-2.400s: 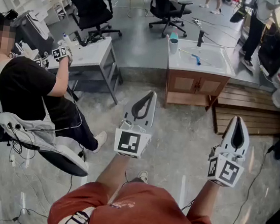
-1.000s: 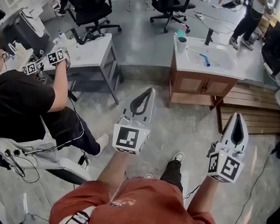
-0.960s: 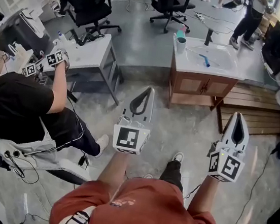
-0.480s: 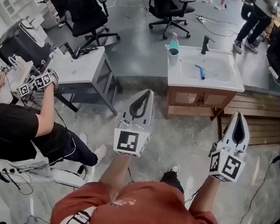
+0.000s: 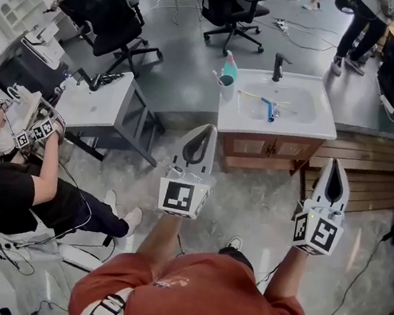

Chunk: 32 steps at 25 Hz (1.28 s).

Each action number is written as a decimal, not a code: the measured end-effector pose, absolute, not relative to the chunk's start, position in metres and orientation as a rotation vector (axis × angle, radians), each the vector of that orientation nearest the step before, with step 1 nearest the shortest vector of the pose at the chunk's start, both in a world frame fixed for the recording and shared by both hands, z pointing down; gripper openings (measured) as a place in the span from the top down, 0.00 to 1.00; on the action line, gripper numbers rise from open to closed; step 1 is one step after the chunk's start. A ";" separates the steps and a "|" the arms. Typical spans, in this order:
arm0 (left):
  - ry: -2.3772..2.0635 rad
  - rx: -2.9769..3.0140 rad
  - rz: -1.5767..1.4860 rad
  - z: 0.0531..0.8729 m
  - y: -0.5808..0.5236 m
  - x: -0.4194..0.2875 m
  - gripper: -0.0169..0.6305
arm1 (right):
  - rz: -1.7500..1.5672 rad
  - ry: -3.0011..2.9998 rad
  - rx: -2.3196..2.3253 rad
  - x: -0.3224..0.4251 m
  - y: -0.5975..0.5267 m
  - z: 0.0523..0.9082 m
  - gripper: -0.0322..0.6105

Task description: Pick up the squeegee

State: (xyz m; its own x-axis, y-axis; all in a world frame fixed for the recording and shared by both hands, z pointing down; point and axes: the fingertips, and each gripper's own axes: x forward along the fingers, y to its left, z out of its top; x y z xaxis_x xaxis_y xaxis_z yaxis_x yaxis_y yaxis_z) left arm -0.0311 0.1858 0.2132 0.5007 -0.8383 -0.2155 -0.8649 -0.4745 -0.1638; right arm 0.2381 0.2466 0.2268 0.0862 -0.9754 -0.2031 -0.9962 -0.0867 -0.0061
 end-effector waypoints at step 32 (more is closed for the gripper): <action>1.457 -2.492 0.184 0.234 -0.150 -0.019 0.95 | 0.206 1.936 -2.149 0.256 -0.072 0.230 0.94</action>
